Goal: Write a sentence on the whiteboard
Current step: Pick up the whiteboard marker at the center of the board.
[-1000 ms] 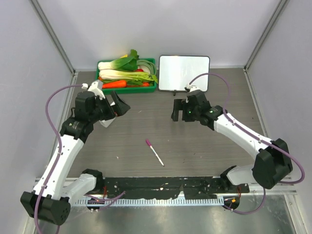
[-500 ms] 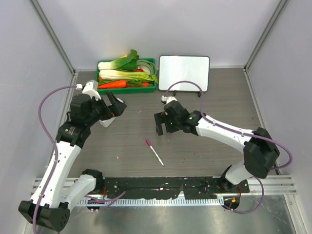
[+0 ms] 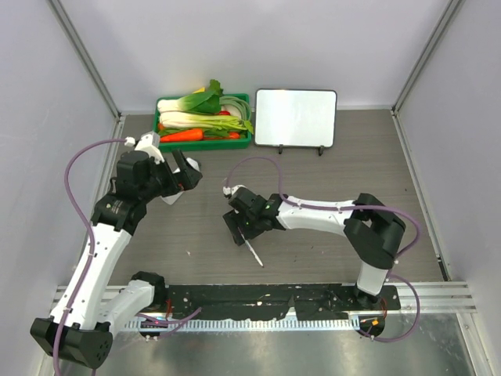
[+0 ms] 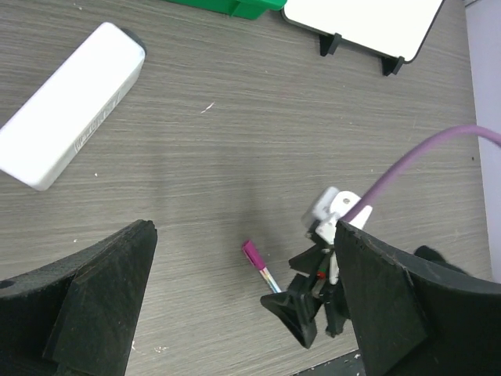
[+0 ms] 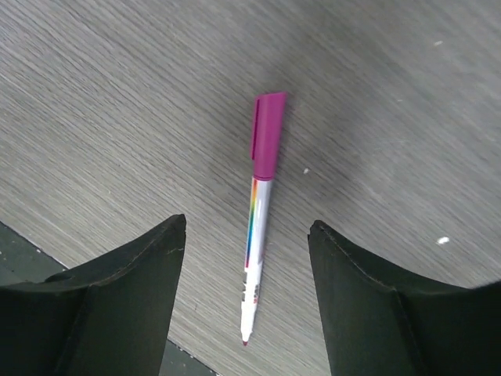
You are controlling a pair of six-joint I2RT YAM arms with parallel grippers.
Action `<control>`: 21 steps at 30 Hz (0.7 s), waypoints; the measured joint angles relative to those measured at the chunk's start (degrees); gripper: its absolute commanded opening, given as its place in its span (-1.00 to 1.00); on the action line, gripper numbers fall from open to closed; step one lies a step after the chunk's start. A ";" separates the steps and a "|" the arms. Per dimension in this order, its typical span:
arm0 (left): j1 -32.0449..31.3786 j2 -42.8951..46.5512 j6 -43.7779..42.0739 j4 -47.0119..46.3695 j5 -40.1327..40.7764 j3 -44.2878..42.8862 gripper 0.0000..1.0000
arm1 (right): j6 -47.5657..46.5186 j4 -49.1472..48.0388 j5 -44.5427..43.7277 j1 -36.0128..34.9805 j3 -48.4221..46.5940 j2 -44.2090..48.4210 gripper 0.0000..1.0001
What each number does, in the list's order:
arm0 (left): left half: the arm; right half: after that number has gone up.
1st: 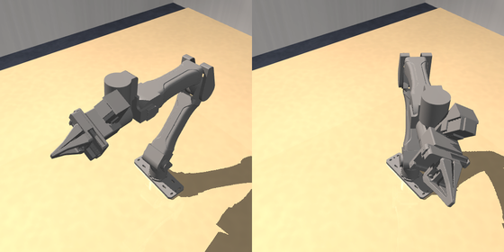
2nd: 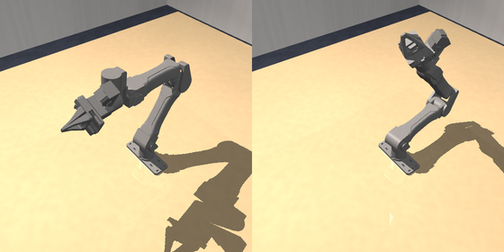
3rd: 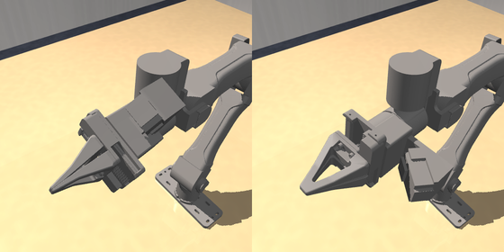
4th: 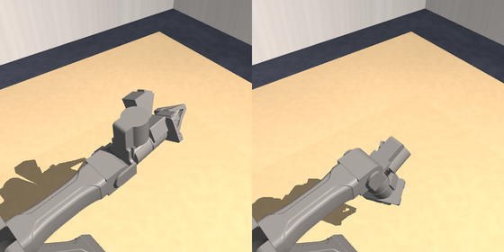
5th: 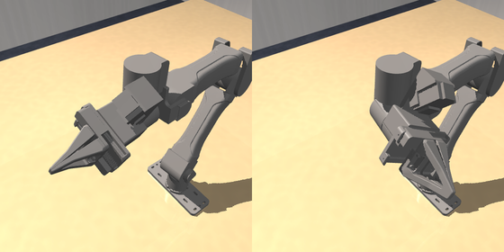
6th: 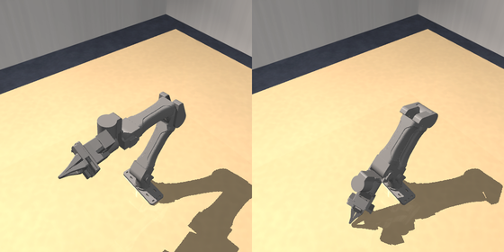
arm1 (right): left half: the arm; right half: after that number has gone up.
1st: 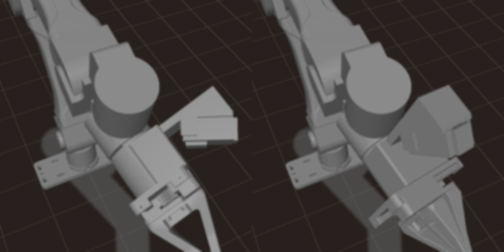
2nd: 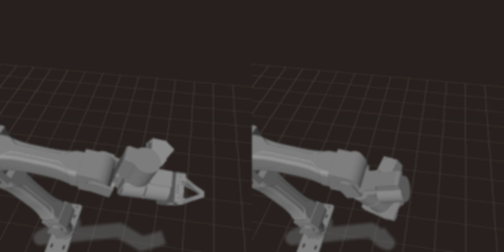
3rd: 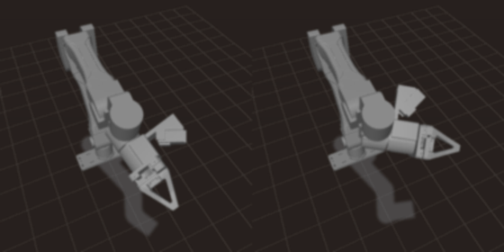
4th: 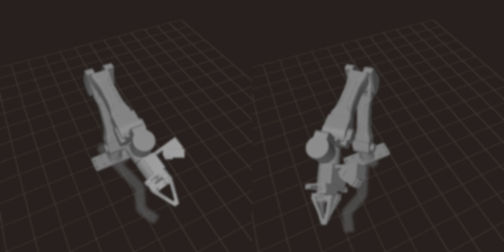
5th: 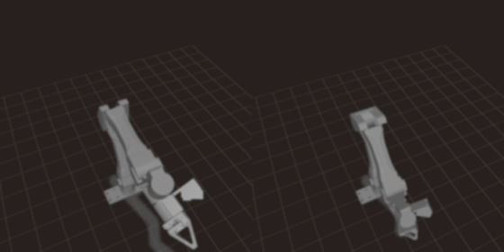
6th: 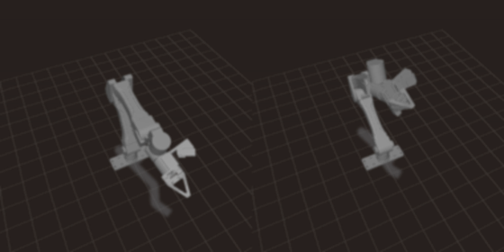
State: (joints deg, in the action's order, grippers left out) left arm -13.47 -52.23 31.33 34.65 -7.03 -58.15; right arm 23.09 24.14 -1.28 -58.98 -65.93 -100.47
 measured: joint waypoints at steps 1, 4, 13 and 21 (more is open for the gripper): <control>0.00 0.00 -0.02 0.17 0.00 0.00 0.99 | 0.02 -0.09 0.11 -0.61 -0.33 -1.18 0.19; 0.00 0.04 -0.09 0.28 0.15 0.00 0.99 | 0.46 -0.07 0.13 -1.90 -0.81 -3.96 -0.02; 0.00 1.77 -0.11 1.20 1.07 0.11 0.99 | 2.47 2.01 -6.64 -4.72 -4.61 -7.82 -0.97; 0.00 2.08 -0.24 1.70 0.33 0.11 0.99 | 2.91 4.46 -12.90 -3.65 -5.05 -5.81 -0.97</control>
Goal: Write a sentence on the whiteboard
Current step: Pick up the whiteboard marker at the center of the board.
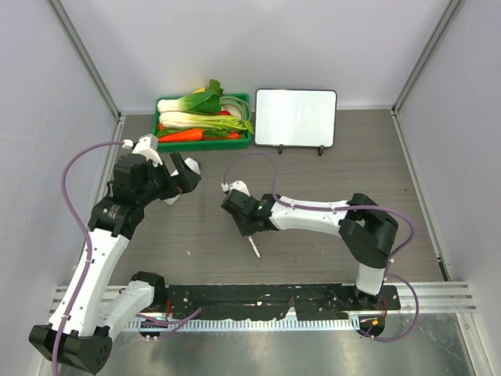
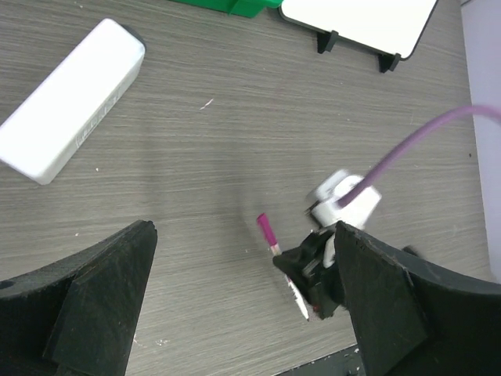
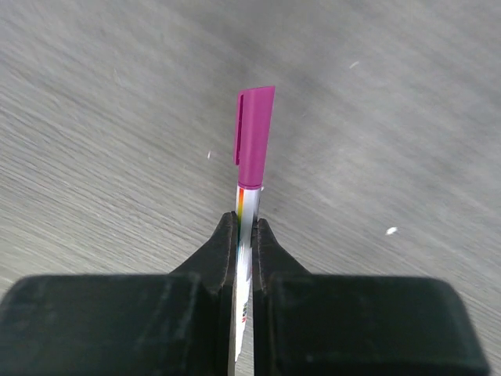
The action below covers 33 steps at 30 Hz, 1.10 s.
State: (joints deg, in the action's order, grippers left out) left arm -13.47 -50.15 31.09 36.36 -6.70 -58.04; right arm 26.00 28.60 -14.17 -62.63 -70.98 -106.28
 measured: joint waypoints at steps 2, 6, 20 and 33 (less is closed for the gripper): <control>0.00 0.07 0.02 -0.04 -0.74 0.11 0.99 | 0.90 -0.48 0.00 1.75 0.07 2.99 -0.97; 0.00 0.07 0.26 -0.55 -3.96 1.01 0.99 | 4.50 -6.56 3.63 8.22 3.50 13.84 -0.97; -8.09 -12.63 10.45 -20.65 -23.63 8.74 0.90 | 18.05 -24.09 22.21 27.34 19.78 32.63 -0.97; -21.46 -30.77 15.74 -36.54 -28.17 5.55 0.00 | 23.76 -29.09 28.33 29.83 21.84 32.76 -0.97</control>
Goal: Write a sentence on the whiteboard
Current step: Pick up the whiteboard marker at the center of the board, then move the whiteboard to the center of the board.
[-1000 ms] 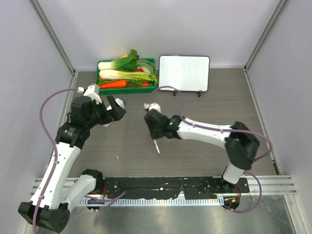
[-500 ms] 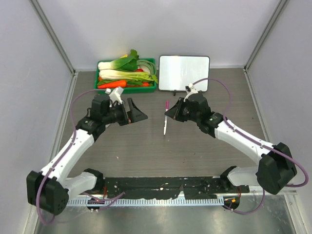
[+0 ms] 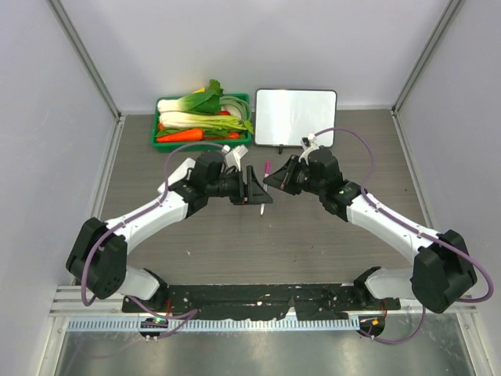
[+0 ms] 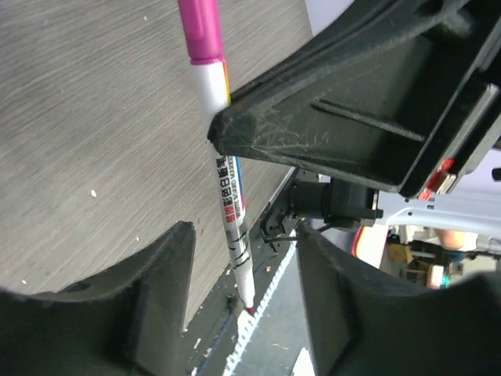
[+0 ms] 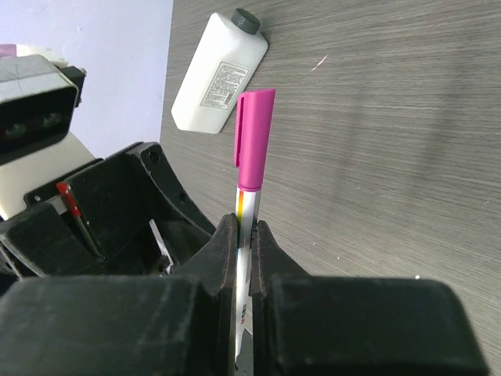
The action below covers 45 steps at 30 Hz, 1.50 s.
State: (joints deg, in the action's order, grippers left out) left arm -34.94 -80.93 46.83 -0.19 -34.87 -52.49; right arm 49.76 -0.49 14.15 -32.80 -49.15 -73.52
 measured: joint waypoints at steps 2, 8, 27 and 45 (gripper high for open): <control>-0.37 -0.31 0.57 -0.66 -0.28 0.00 -0.36 | 0.22 -0.13 0.24 0.48 -0.02 0.07 -0.98; -0.66 -1.25 0.98 -1.40 0.20 0.02 -1.00 | 0.55 -0.72 0.98 1.46 -0.02 0.07 -0.71; 5.05 1.70 -2.51 6.71 7.39 0.33 -1.00 | -9.16 8.20 -1.14 1.92 -0.07 -0.02 0.90; 19.23 17.57 -5.62 17.25 7.67 2.14 -1.00 | -23.37 22.51 -32.52 6.08 -12.07 -17.42 0.81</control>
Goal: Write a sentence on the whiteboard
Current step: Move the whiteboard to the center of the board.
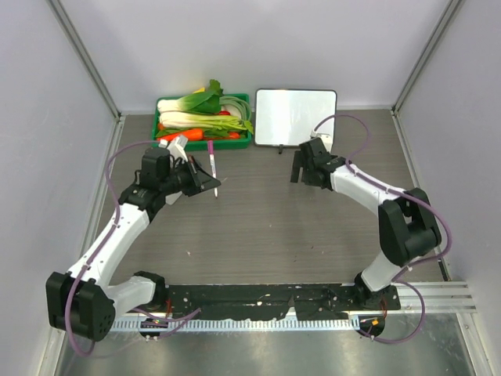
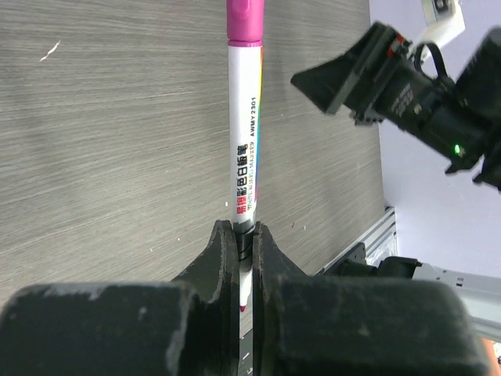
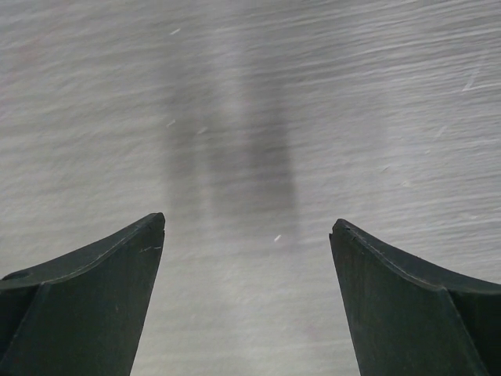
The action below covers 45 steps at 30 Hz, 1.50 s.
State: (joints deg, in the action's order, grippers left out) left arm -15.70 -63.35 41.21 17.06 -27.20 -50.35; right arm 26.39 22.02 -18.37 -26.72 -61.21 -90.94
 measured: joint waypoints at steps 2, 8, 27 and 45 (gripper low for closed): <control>0.04 -0.07 -0.15 0.42 -0.04 0.00 -1.00 | -0.59 -0.09 0.02 3.06 -1.46 -3.06 0.79; 0.09 -1.27 -0.22 0.42 -1.16 0.00 -1.00 | -2.71 -0.59 2.27 12.22 -5.20 -10.12 0.61; 0.74 -7.48 -1.68 0.76 -3.85 -1.07 -1.00 | -7.80 -1.81 8.13 16.76 -27.28 -31.28 0.12; 0.79 -8.59 -1.09 -0.55 -5.53 -1.07 -1.00 | -9.84 -4.26 12.70 18.47 -28.48 -32.74 -0.98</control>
State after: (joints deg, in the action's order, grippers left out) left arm -14.92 -71.94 40.12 16.51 -32.73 -51.42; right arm 16.56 17.76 -5.67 -8.25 -89.69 -123.68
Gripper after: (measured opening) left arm 0.048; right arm 0.196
